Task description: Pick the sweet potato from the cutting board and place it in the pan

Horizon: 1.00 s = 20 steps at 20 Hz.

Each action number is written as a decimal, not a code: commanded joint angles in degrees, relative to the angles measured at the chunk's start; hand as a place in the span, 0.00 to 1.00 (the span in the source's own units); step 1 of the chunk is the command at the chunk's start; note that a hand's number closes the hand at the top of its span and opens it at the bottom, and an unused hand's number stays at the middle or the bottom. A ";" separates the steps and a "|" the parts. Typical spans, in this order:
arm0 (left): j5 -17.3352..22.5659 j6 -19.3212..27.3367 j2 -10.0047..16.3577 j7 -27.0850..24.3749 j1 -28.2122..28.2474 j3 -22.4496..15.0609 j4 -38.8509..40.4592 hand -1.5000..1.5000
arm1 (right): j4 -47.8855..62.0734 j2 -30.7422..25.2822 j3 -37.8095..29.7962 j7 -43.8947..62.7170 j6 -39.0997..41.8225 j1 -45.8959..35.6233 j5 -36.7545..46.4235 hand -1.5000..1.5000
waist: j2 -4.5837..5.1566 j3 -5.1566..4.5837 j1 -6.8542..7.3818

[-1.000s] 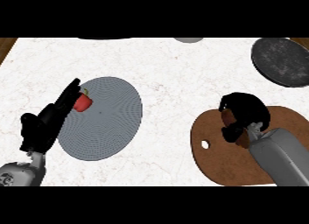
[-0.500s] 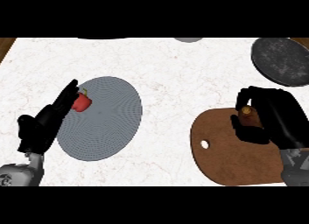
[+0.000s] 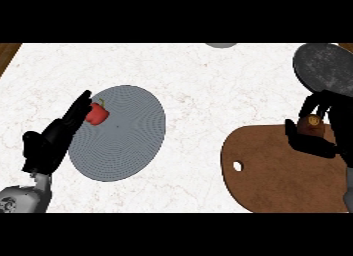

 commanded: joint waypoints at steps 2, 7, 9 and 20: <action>-3.73 2.54 -3.09 1.26 0.77 -3.08 -2.37 0.50 | 8.51 1.69 -9.21 -8.95 -4.73 -0.55 -8.46 1.00 | 0.12 0.06 0.33; -4.06 1.43 -4.00 2.77 -5.95 -1.55 1.95 0.50 | 30.53 0.37 -13.01 -19.55 -5.98 -12.31 -7.95 1.00 | 0.40 0.04 0.85; -3.91 0.21 -3.74 4.68 -1.13 -1.60 -3.57 0.50 | 30.76 0.20 -14.03 -21.25 -6.57 -11.22 -6.49 1.00 | 0.09 0.01 0.62; -2.77 -1.95 -3.69 3.00 -3.11 -0.37 -1.81 0.50 | 73.91 -5.86 -23.94 -42.74 -17.96 -31.34 -6.53 1.00 | 1.06 0.19 3.14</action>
